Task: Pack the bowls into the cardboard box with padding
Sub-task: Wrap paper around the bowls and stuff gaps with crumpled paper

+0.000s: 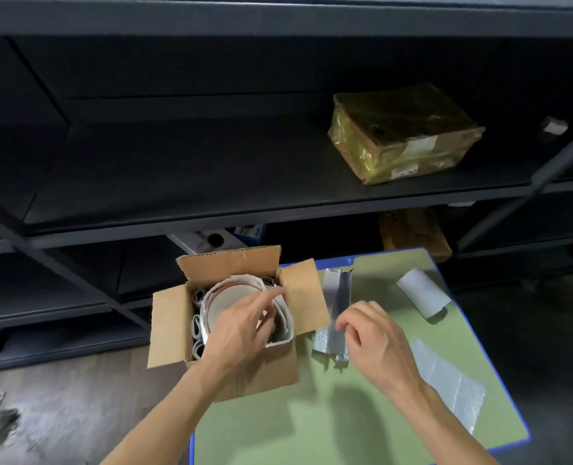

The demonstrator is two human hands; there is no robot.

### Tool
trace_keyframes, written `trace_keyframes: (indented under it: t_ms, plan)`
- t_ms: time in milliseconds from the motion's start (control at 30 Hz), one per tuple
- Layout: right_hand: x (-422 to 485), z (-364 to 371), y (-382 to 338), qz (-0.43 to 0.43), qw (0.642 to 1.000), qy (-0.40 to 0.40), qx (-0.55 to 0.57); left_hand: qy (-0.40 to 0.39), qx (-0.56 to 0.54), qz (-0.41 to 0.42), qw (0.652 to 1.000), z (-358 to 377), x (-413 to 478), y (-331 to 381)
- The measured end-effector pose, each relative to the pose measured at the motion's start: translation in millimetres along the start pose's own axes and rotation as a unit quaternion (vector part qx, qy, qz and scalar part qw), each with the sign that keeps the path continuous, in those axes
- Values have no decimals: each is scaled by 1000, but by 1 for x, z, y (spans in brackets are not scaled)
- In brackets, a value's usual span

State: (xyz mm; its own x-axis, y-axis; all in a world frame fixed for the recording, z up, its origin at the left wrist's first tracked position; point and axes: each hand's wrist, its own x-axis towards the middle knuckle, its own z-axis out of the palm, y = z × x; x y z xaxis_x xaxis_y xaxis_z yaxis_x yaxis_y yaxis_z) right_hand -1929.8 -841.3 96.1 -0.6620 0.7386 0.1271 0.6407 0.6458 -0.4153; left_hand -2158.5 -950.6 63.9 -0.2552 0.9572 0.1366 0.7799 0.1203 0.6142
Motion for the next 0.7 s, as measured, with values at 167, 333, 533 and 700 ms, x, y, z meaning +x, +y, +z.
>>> trace_keyframes:
  t_ms: [167,333,533,700]
  plan:
    - [-18,3,49,34,998,-48,7,96,-39,-62,993,1,1,13]
    - [-22,1,86,57,994,-94,15,158,-54,-61,984,9,0,74]
    - [-4,17,101,108,983,-137,64,46,-44,24,998,63,-5,130]
    - [27,39,95,183,960,-202,69,-30,-17,-50,998,95,-6,123]
